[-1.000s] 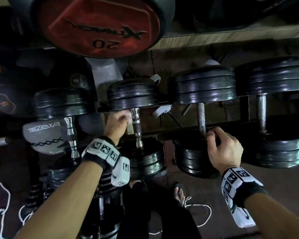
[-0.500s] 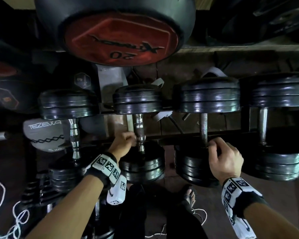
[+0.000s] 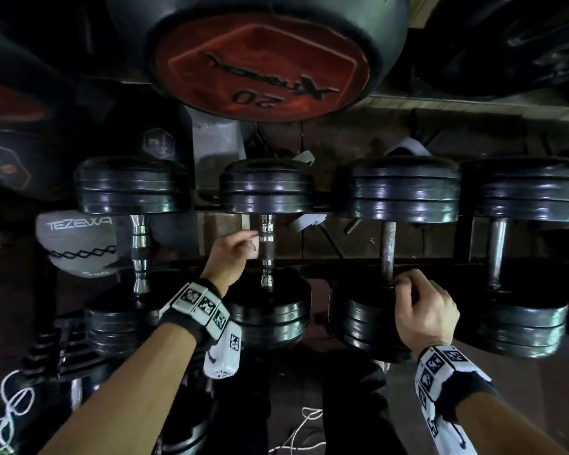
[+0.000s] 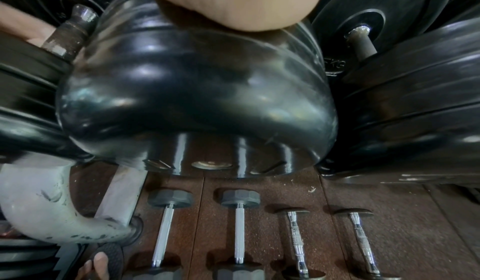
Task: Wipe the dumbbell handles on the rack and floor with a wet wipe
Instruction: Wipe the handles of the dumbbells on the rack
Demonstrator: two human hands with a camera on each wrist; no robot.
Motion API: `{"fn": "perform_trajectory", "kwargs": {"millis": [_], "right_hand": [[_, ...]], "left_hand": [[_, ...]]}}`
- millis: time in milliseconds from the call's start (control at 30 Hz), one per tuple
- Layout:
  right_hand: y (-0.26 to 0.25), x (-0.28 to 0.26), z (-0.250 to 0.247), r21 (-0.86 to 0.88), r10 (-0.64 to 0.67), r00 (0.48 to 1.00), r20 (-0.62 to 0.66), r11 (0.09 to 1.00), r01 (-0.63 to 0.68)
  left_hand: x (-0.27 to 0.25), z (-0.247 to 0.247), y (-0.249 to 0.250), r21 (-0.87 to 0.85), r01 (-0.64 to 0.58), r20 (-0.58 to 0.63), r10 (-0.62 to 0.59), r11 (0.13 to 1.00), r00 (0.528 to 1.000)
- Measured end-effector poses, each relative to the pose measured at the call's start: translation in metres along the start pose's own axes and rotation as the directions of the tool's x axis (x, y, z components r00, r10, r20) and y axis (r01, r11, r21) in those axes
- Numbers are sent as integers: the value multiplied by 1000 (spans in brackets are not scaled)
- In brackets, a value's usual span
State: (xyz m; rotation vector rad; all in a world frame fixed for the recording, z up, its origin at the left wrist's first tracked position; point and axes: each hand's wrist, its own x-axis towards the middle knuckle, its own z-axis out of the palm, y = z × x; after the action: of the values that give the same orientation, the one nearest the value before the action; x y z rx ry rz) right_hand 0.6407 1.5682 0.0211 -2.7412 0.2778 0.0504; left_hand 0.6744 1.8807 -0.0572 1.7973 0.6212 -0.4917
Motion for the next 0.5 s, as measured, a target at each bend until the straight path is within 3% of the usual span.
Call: {"fn": "perform_trajectory", "kwargs": {"millis": [100, 200, 300, 500], "right_hand": [[2, 1, 1, -5, 9, 1000, 18, 1000, -9], [5, 1, 1, -8, 18, 999, 27, 1000, -18], [4, 0, 1, -4, 14, 999, 42, 1000, -14], [6, 1, 2, 10, -18, 999, 50, 1000, 18]], "left_hand": [[4, 11, 2, -87, 21, -25, -23, 996, 999], [-13, 8, -10, 70, -57, -19, 58, 996, 998], [-20, 0, -25, 180, -68, 38, 63, 981, 997], [1, 14, -7, 60, 1, -56, 2, 998, 998]]}}
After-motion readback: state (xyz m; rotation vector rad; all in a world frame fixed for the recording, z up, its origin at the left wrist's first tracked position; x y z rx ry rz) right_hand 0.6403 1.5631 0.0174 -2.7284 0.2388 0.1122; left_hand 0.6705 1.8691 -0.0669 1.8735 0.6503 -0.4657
